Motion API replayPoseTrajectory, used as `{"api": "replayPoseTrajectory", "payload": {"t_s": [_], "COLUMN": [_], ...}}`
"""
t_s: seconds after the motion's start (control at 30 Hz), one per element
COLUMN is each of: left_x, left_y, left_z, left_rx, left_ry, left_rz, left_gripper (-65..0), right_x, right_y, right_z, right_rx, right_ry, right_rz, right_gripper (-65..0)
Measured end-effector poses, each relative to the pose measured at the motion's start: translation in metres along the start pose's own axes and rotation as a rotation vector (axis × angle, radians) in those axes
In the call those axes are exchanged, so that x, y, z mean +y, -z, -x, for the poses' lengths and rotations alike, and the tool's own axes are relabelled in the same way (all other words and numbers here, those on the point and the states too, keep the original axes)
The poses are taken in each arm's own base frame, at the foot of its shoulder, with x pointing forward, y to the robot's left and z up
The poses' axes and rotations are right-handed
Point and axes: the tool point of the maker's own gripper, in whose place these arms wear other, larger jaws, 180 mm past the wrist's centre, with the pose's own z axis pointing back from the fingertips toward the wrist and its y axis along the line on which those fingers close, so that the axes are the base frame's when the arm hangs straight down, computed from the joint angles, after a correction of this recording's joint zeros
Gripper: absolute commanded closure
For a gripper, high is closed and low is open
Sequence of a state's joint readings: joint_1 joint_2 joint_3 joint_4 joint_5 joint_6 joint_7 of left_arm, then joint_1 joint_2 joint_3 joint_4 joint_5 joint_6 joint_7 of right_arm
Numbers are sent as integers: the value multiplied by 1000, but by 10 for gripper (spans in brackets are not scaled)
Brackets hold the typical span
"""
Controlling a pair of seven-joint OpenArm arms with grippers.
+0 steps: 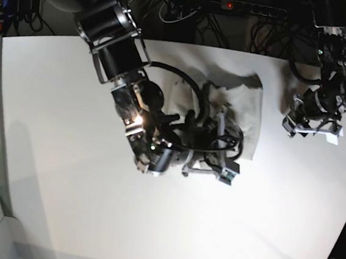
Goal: Layout the t-shirt on the table in an organized manner, then fold the t-shirt properly
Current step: 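Press and tuck the stack's loose edges with the right gripper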
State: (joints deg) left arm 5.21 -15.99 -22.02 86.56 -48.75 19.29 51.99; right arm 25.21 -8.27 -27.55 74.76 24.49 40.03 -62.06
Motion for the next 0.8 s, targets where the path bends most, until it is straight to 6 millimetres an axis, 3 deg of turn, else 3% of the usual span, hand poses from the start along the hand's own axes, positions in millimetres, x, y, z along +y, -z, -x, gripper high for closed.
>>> {"api": "replayPoseTrajectory", "payload": {"t_s": [0.27, 0.43, 0.57, 0.63, 0.7, 0.8], "left_x": [0, 0, 1, 2, 3, 5], "left_y": [0, 0, -1, -1, -2, -4], "left_z": [0, 0, -2, -4, -6, -12], "left_rx": [0, -3, -3, -8, -14, -24], "left_ry": [0, 0, 1, 0, 2, 11], "left_rz": [0, -1, -3, -4, -7, -13], "left_gripper": [-238, -238, -238, -238, -238, -238], "right_x": [3, 32, 21, 3, -20, -24], "right_y": [0, -22, -46, -54, -61, -58], "right_z": [-6, -54, -75, -63, -27, 14], "right_rx": [-8, -151, -231, -220, -145, -86], "right_ry": [-25, -138, -157, -125, -58, 31], "right_rz": [-1, -24, 38, 72, 132, 141], "right_gripper": [-285, -276, -234, -202, -160, -118]}}
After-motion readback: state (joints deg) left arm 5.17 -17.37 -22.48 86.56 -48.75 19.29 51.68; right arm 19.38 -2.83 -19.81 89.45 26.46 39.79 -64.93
